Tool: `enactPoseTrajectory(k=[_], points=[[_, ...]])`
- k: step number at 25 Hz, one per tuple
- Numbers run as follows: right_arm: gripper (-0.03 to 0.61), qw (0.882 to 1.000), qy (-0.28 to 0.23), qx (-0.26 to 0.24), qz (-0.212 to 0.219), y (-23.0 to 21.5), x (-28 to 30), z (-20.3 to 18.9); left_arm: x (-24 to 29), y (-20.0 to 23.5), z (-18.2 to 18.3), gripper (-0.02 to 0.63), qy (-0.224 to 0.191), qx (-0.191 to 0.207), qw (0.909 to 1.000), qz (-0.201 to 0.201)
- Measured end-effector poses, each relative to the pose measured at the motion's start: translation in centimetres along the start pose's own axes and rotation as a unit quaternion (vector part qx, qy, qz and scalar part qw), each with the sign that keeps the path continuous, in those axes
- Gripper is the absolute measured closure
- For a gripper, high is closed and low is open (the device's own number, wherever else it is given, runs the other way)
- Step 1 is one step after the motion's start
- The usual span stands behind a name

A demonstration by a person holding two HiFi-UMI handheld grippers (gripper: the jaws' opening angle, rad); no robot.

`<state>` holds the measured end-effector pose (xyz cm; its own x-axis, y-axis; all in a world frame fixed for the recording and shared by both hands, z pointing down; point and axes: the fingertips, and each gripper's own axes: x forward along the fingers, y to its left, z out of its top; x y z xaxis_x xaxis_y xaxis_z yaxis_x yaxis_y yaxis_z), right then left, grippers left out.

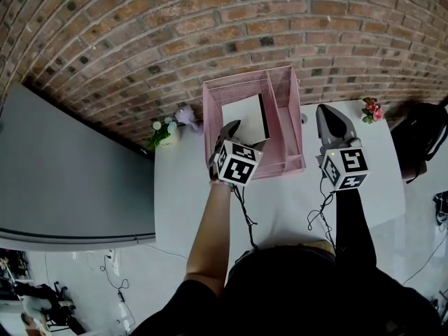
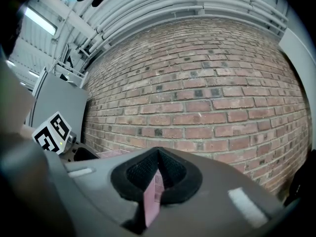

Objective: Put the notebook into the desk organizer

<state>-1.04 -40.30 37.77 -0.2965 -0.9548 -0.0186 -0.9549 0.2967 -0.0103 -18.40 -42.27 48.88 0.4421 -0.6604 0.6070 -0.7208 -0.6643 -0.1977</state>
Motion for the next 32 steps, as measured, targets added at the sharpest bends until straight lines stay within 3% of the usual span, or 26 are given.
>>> enactPoseTrajectory(k=[14,27,32], points=[[0.578,1.000,-0.014,0.011,0.019,-0.7,-1.6,0.7,-1.2,-3.8,-0.1,0.229,0.022,-0.027,0.9981,-0.050],[0.578,0.998,-0.011,0.019,0.053,-0.8,-3.5,0.7,-3.1,-6.3,-1.1,0.225,0.032,-0.051,0.9978,-0.026],[0.578,0.998,-0.012,0.017,0.060,-1.1,-4.8,0.9,-3.4,-7.4,-2.0,0.222,0.042,-0.043,0.9981,-0.013]])
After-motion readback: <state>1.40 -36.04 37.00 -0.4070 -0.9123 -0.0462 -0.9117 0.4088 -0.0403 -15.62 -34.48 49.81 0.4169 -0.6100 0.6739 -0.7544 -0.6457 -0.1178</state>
